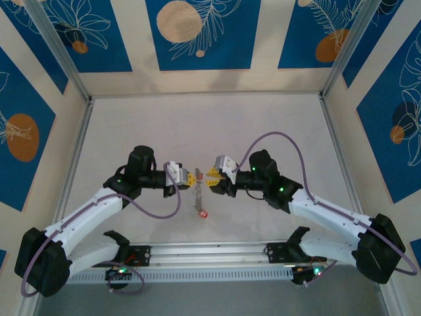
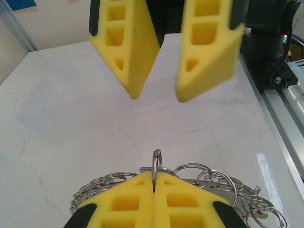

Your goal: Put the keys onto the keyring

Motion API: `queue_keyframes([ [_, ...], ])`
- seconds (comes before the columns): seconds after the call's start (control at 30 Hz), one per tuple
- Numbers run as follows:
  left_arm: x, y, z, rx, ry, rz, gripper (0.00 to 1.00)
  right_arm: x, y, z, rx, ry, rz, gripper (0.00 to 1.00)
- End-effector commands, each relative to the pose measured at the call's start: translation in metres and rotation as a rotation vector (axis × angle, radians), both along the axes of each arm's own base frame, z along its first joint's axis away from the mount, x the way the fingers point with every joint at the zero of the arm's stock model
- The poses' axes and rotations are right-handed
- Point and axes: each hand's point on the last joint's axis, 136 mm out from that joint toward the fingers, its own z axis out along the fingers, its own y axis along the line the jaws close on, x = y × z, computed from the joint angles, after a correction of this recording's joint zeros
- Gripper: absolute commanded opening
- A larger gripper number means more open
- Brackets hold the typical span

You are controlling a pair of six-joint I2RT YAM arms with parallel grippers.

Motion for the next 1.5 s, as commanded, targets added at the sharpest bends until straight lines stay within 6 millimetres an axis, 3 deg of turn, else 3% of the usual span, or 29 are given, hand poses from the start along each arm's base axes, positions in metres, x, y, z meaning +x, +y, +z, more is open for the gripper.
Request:
queue_keyframes([
  [0.0,-0.012,-0.008,0.02,-0.056,-0.037,-0.082,0.0,-0.008,0.005,-0.011,-0.056,-0.064,0.077,0.38],
  [0.23,-0.014,-0.009,0.02,-0.048,-0.043,-0.093,0.0,-0.002,0.017,-0.02,-0.073,-0.059,0.088,0.35],
  [0.67,-0.018,-0.013,0.017,-0.049,-0.029,-0.118,0.0,-0.007,0.026,-0.016,-0.043,-0.072,0.123,0.27],
  [0.97,-0.012,-0.01,0.016,-0.024,-0.05,-0.073,0.0,-0.008,0.024,-0.017,-0.051,-0.074,0.118,0.0],
  [1.13,0.005,-0.003,0.003,0.053,-0.05,0.031,0.0,-0.011,0.014,-0.012,-0.067,-0.104,0.102,0.0],
  [1.47,0.014,-0.003,-0.015,0.116,-0.009,0.052,0.0,-0.012,0.013,0.001,-0.071,-0.134,0.113,0.0],
])
